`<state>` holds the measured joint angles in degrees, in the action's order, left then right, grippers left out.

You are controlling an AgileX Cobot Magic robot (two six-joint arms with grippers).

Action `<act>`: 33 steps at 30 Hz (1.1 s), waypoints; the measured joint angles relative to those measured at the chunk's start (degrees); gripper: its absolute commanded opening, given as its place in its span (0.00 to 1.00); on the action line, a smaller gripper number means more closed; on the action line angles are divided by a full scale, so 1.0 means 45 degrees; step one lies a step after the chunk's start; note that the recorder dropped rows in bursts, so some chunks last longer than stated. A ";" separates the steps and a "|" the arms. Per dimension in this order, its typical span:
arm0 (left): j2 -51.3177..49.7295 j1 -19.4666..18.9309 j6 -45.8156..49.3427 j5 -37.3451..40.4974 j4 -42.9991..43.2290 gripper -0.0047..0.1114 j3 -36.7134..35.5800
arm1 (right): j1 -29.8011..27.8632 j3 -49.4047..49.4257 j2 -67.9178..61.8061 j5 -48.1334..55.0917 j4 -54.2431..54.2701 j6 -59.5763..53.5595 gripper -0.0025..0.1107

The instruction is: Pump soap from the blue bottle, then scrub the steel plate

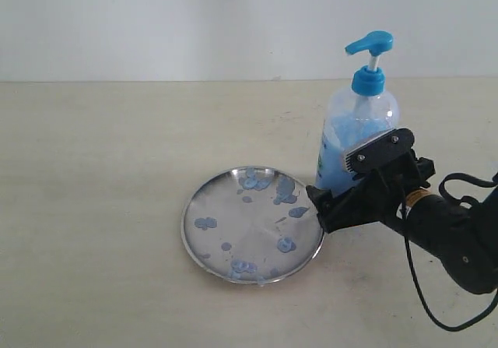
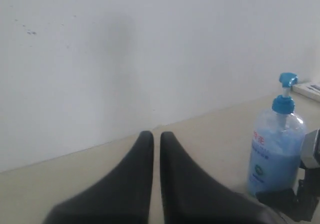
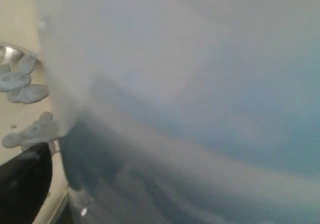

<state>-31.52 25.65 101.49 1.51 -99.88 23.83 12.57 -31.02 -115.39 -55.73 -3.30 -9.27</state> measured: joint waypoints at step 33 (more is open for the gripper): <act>0.5249 0.0000 -0.0603 -0.2562 0.0000 0.08 -0.3384 | 0.0000 0.6318 2.0362 0.7285 0.0734 0.2574 0.04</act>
<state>-7.90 25.65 98.78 -10.01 -99.88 8.60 12.57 -2.59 -23.76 -22.95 0.00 2.31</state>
